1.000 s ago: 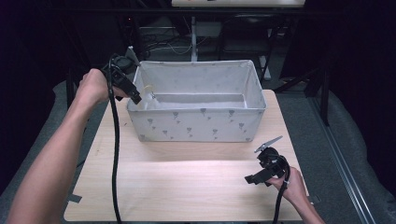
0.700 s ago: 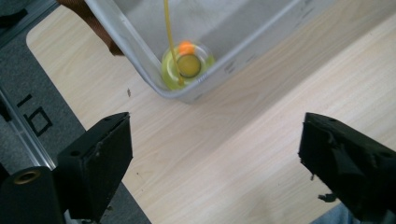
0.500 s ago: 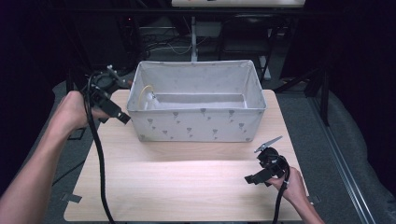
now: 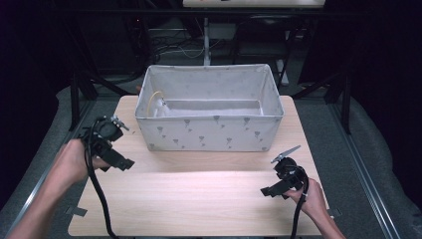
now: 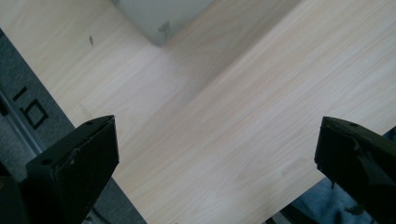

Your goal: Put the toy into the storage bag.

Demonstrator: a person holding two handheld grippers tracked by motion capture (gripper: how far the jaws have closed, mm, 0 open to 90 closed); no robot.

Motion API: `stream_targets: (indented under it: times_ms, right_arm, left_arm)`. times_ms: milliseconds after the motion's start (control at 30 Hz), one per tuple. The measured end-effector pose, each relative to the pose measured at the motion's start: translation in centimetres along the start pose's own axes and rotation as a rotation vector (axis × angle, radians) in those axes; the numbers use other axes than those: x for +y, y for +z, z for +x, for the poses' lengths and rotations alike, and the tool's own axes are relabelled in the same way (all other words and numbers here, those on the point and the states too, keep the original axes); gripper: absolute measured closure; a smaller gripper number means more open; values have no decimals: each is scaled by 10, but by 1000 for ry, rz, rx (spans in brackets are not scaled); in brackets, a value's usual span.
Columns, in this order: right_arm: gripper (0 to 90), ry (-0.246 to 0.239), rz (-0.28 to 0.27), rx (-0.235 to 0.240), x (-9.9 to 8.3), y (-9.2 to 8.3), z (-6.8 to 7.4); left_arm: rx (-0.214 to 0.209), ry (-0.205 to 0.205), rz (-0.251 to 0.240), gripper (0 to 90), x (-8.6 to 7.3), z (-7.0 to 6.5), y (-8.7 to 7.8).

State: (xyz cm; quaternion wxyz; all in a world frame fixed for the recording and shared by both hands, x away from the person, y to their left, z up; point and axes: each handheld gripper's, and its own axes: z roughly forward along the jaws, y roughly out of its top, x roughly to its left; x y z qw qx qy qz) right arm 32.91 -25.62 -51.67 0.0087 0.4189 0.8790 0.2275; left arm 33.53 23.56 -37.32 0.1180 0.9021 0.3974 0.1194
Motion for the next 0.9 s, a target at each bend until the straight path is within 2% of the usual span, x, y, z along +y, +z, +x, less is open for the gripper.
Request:
stream_targets:
  times_ms: [33, 67, 167, 200, 233, 333, 400, 467, 567, 633, 733, 800, 867, 900]
  right_arm:
    - [48, -16, 12, 4, 0, -1, -2]
    - [48, -10, 6, 2, -1, 0, -1]
    - [48, 14, 2, 15, 0, 0, 0]
    - [48, 0, 8, 10, 0, 0, -1]
    - [49, -6, 13, 7, 0, 0, -1]
    - [49, -9, 14, -1, 0, 0, 0]
    - [49, 2, 12, 9, 0, 2, -1]
    - [49, 7, 9, 15, 0, 2, -1]
    - [49, 11, 5, 18, -1, 3, 0]
    - [50, 13, 1, 24, -1, 3, 0]
    - [49, -1, 17, 20, 0, 2, -2]
    - [49, 2, 10, 23, 0, 3, -2]
    - [49, 1, 15, 24, 0, 2, -2]
    - [50, 7, 6, 31, 0, 3, -1]
  left_arm:
    - [-13, -5, 9, 0, -11, -5, 11]
    - [-13, -5, 9, 0, -11, -5, 11]
    - [-24, -20, 22, 0, -26, -11, 29]
    - [-24, -38, 23, 0, -36, -14, 43]
    - [-24, -38, 23, 0, -36, -14, 43]
    - [-37, -59, 35, 0, -52, -19, 63]
    - [-51, -82, 18, 0, -60, -23, 75]
    - [-70, -89, 22, 0, -67, -27, 88]
    - [-93, -110, 12, 0, -74, -29, 101]
    - [-95, -111, 28, 0, -78, -31, 108]
    - [-100, -116, 4, 0, -83, -31, 115]
    - [-99, -118, 0, 0, -85, -31, 118]
    - [-103, -120, 11, 0, -87, -31, 125]
    - [-101, -127, 42, 0, -89, -31, 129]
